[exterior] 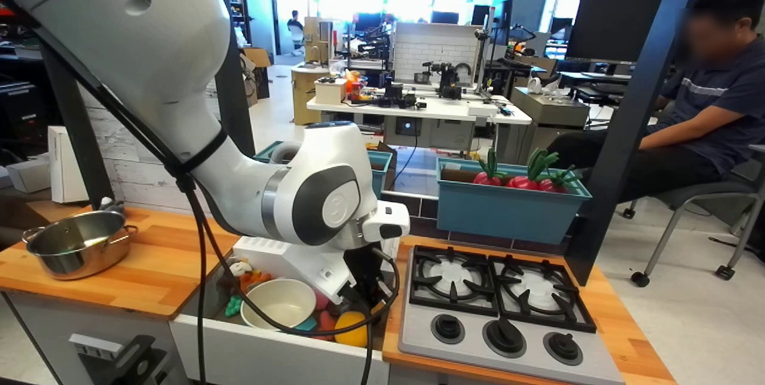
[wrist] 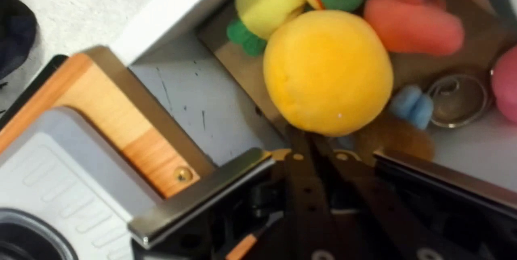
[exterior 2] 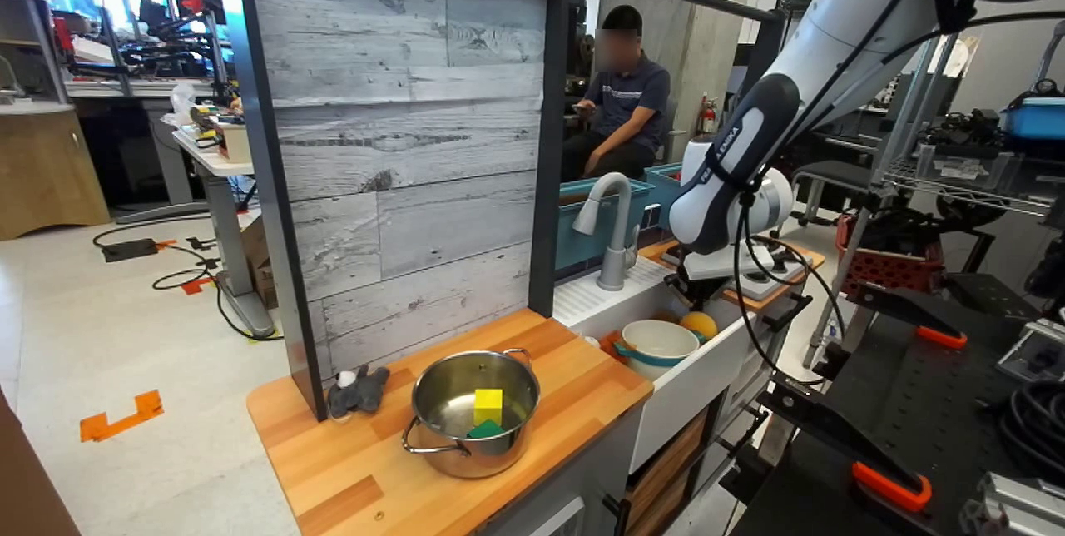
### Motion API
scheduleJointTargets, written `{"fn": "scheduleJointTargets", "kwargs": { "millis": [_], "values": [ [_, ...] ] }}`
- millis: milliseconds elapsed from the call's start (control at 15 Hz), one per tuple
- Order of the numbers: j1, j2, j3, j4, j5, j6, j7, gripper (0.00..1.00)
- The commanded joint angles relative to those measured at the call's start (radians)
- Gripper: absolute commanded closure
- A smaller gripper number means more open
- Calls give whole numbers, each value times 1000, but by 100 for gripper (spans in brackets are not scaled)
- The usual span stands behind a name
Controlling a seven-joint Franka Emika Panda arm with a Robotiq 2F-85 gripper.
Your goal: Pick up the yellow plush toy from the sink and put it inside the silver pot on the left side of the counter
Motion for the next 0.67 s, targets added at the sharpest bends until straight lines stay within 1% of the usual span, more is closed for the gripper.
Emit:
{"fn": "scheduleJointTargets", "kwargs": {
  "millis": [0, 67, 200, 267, 333, 400, 467, 533, 600],
  "values": [
    [-42, 10, 23, 60, -55, -223, -58, 60],
    [-45, 11, 24, 75, -69, -289, -63, 54],
    [-66, 4, 47, 82, -82, -326, -98, 40],
    [-77, -3, 62, 72, -87, -310, -132, 31],
    [-94, -10, 84, 56, -86, -259, -174, 25],
    [-110, -22, 107, 32, -57, -208, -238, 17],
    [-128, -26, 130, 13, -57, -142, -288, 10],
    [-150, -30, 157, 4, -59, -117, -338, 4],
    [-177, -34, 190, -7, -61, -86, -394, 0]
  ]
}}
